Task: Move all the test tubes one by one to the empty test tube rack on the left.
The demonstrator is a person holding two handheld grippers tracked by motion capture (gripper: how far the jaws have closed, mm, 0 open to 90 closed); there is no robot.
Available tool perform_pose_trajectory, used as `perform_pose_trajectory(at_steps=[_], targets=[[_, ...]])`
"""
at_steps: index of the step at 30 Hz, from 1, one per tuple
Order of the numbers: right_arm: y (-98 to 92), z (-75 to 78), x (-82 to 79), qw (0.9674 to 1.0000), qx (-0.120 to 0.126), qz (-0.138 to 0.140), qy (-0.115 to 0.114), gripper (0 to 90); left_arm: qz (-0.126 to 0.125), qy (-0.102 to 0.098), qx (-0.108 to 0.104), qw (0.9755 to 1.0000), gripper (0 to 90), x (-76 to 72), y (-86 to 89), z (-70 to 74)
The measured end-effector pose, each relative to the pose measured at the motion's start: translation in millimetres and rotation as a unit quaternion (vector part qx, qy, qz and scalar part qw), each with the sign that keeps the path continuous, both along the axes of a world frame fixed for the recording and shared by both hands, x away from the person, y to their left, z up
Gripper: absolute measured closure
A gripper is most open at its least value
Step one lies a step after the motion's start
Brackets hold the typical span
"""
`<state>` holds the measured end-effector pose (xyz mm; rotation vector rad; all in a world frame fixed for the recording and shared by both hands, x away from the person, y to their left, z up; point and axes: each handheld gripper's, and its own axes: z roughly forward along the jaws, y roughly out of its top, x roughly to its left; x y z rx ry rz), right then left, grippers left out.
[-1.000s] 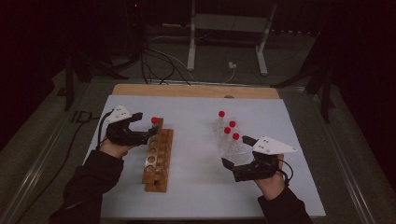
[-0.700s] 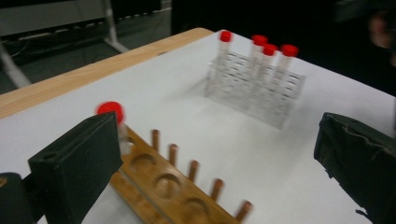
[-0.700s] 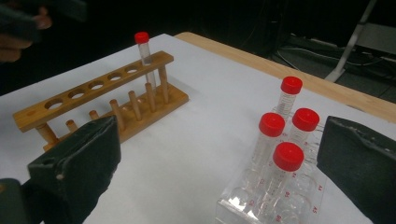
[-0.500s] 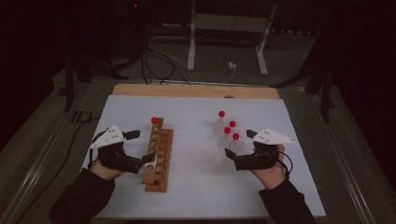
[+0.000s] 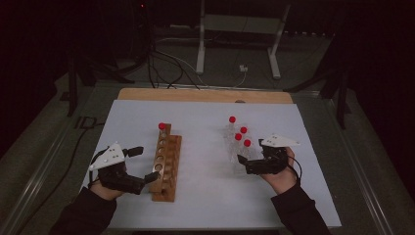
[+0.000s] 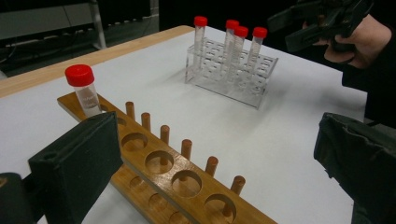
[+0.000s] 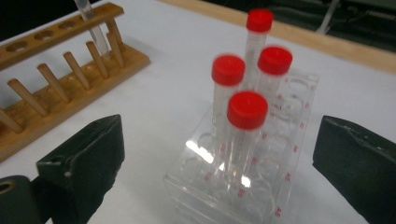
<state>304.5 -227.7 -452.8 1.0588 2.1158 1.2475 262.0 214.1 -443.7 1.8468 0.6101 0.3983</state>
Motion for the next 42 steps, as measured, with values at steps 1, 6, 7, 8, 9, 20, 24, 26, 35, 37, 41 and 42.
perform_pose_trajectory(at_steps=[1, 6, 7, 8, 9, 20, 24, 26, 35, 37, 41, 42], targets=[[-0.4, -2.3, 1.1, 1.0000, -0.003, -0.001, 0.003, 2.1, -0.002, 0.003, 0.001, 1.0000, 1.6, -0.1, -0.2, -0.8], [-0.9, -11.6, 4.4, 0.9997, -0.014, -0.015, 0.014, 7.5, -0.001, 0.005, 0.004, 1.0000, 1.6, -0.3, 1.0, -4.6], [-0.5, -13.1, 5.1, 0.9996, -0.016, -0.015, 0.017, 10.9, -0.001, 0.006, 0.004, 1.0000, 1.6, -0.2, 1.5, -5.2], [-0.6, -14.3, 5.6, 0.9996, -0.016, -0.016, 0.017, 16.1, 0.000, 0.007, 0.004, 1.0000, 1.6, -0.1, 1.6, -5.8], [-0.8, -15.5, 6.3, 0.9996, -0.014, -0.019, 0.017, 16.7, 0.000, 0.009, 0.005, 0.9999, 1.6, 0.1, 1.7, -6.4], [3.5, -21.8, 15.0, 0.9987, -0.038, -0.028, 0.019, 56.9, -0.005, 0.014, 0.010, 0.9998, 1.6, 1.5, 1.7, -9.1], [5.9, -23.0, 16.7, 0.9985, -0.044, -0.025, 0.019, 65.6, -0.005, 0.013, 0.010, 0.9999, 1.6, 1.6, 1.9, -9.1], [6.9, -23.2, 17.2, 0.9985, -0.045, -0.026, 0.019, 67.0, -0.006, 0.014, 0.010, 0.9998, 1.6, 1.8, 2.1, -9.0], [7.3, -25.4, 21.0, 0.9980, -0.049, -0.034, 0.022, 74.3, -0.005, 0.014, 0.009, 0.9998, 1.6, 2.4, 2.7, -9.0], [7.6, -25.5, 21.2, 0.9979, -0.050, -0.035, 0.021, 74.6, -0.005, 0.016, 0.009, 0.9998, 1.6, 2.4, 2.6, -9.0], [8.2, -25.4, 20.7, 0.9977, -0.052, -0.038, 0.021, 75.4, -0.005, 0.016, 0.008, 0.9998, 1.6, 2.6, 2.6, -9.1], [9.0, -25.1, 20.3, 0.9976, -0.053, -0.039, 0.021, 75.4, -0.006, 0.018, 0.008, 0.9998, 1.6, 2.8, 2.5, -9.2]])
